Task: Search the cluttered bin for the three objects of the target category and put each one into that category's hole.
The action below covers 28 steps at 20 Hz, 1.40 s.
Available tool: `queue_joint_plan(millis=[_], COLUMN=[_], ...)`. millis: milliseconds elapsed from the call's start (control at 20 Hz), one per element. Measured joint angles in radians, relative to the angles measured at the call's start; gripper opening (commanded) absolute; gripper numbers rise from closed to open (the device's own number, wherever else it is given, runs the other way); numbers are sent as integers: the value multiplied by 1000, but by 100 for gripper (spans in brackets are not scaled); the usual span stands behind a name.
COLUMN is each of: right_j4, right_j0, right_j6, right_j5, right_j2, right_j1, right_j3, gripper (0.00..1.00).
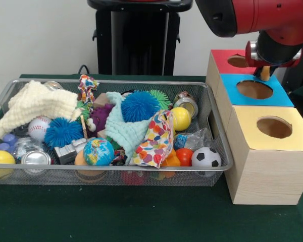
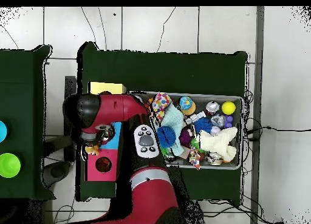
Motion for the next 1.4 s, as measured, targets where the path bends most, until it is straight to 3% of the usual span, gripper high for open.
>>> queue_joint_plan(millis=[350,900,1400], right_j4=[1,1,2], right_j0=[1,11,64], right_j6=[0,0,0], right_j5=[-48,-353,-458], right_j2=[0,-1,-28], right_j1=[-48,-174,-221], right_j3=[67,333,428], gripper=[0,0,0])
